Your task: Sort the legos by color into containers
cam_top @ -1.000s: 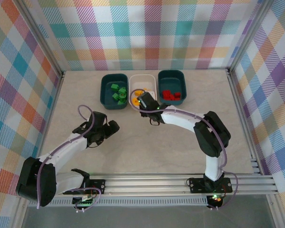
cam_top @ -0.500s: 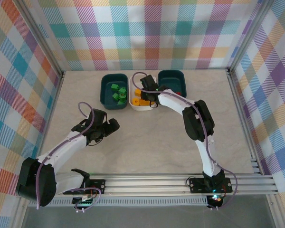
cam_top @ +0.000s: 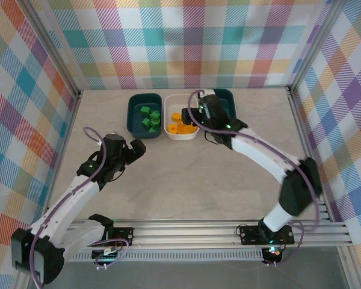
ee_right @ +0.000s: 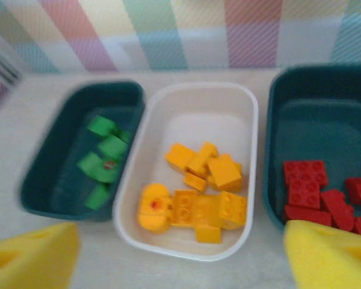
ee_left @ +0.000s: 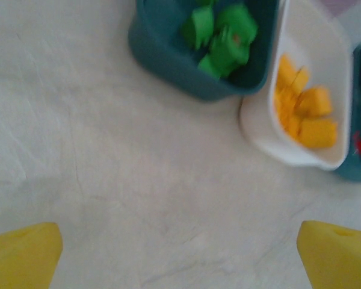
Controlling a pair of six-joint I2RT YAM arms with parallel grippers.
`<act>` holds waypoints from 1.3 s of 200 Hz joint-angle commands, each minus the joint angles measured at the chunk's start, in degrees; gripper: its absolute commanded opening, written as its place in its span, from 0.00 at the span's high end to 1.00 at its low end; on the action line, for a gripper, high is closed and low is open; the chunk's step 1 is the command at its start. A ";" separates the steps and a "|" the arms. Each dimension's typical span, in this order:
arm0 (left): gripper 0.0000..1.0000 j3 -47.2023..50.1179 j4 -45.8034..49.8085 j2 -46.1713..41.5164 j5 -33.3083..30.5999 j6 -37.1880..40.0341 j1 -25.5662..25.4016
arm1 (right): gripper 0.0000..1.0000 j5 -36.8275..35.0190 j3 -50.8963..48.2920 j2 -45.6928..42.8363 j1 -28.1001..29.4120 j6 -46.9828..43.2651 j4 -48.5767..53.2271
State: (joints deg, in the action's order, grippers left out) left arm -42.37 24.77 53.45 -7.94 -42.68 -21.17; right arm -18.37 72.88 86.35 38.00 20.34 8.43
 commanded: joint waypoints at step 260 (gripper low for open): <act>0.00 18.92 -71.85 36.03 -2.56 42.94 16.58 | 0.00 2.39 -54.37 -2.14 -30.85 -21.51 -62.82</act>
State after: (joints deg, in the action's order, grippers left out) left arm -22.13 -46.70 89.78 -14.09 -0.36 -5.06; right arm -19.27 20.95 85.34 7.46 -3.62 -47.46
